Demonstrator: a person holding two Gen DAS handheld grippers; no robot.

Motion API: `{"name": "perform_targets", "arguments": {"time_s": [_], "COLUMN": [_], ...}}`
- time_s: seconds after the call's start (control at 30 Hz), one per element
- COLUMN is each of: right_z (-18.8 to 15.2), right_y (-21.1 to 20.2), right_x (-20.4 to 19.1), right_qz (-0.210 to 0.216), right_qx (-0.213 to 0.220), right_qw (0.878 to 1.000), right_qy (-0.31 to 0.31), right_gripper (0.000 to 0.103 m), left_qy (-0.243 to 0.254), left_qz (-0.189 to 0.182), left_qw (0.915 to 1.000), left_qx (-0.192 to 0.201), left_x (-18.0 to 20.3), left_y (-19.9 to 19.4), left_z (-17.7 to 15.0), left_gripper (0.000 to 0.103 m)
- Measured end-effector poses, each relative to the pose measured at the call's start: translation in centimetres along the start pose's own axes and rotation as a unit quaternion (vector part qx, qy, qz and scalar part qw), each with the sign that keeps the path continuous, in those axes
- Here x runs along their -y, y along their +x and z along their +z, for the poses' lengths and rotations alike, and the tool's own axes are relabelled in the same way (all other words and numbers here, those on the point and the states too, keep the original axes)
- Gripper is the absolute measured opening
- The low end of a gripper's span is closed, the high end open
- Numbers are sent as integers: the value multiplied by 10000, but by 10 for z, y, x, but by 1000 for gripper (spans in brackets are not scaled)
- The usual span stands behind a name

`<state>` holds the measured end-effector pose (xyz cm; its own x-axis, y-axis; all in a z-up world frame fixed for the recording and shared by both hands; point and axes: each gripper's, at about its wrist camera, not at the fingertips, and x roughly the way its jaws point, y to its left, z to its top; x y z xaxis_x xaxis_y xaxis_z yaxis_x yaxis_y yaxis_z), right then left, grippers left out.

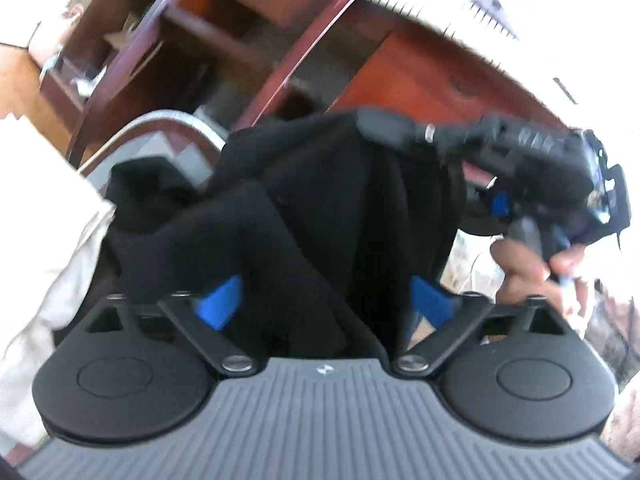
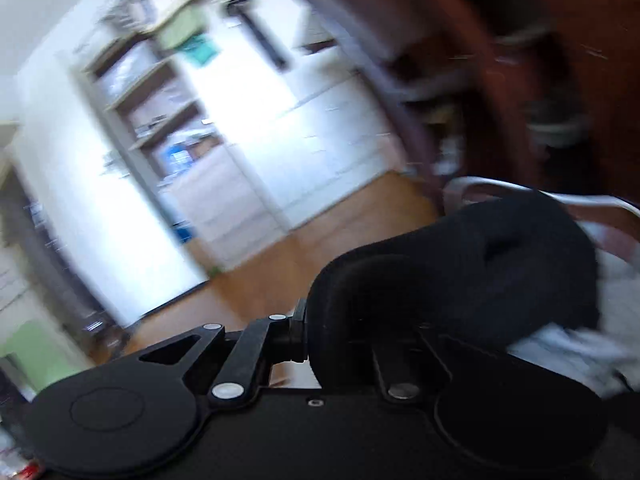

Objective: Fold clothes
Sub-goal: 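Lift the black garment out of the basket with both tools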

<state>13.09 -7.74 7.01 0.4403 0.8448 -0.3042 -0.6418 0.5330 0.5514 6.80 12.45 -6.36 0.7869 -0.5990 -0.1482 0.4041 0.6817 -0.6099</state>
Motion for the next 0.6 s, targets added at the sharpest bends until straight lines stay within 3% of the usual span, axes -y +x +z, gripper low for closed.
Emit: {"name": "perform_targets", "arguments": {"time_s": [0.07, 0.17, 0.2, 0.23, 0.27, 0.3, 0.37, 0.43, 0.5, 0.6], "right_z": [9, 8, 5, 1, -3, -7, -13, -25, -40, -61], "right_y": [2, 12, 15, 16, 16, 14, 6, -9, -23, -34], "right_x": [-21, -52, -57, -60, -62, -60, -46, -27, -8, 33], "right_qz": [553, 1243, 1179, 980, 780, 553, 59, -397, -1076, -2043], "right_qx": [-130, -407, -438, -406, -374, -313, -152, 27, 186, 45], "right_qw": [9984, 9913, 9919, 9940, 9957, 9973, 9992, 9989, 9939, 9789], "right_qy": [-65, -136, -201, -264, -327, -357, -366, -241, -177, 48], "right_gripper": [12, 12, 12, 13, 16, 19, 36, 66, 77, 78], "left_qy": [-94, -111, -45, -65, -201, -345, -367, -76, -34, -459], "left_qz": [-5, 117, 286, 550, 718, 877, 1377, 2084, 2386, 2425], "left_qw": [9997, 9992, 9985, 9973, 9961, 9946, 9888, 9767, 9685, 9623], "left_qx": [223, 376, 460, 491, 464, 432, 434, 511, 716, 1148], "left_x": [3, 7, 8, 7, -1, -10, -22, -27, -33, -48], "left_y": [1, 10, 9, 7, 2, -4, -16, -29, -46, -77], "left_z": [6, 12, 13, 15, 16, 18, 21, 24, 28, 35], "left_gripper": [103, 103, 84, 40, 23, 14, 12, 10, 10, 10]}}
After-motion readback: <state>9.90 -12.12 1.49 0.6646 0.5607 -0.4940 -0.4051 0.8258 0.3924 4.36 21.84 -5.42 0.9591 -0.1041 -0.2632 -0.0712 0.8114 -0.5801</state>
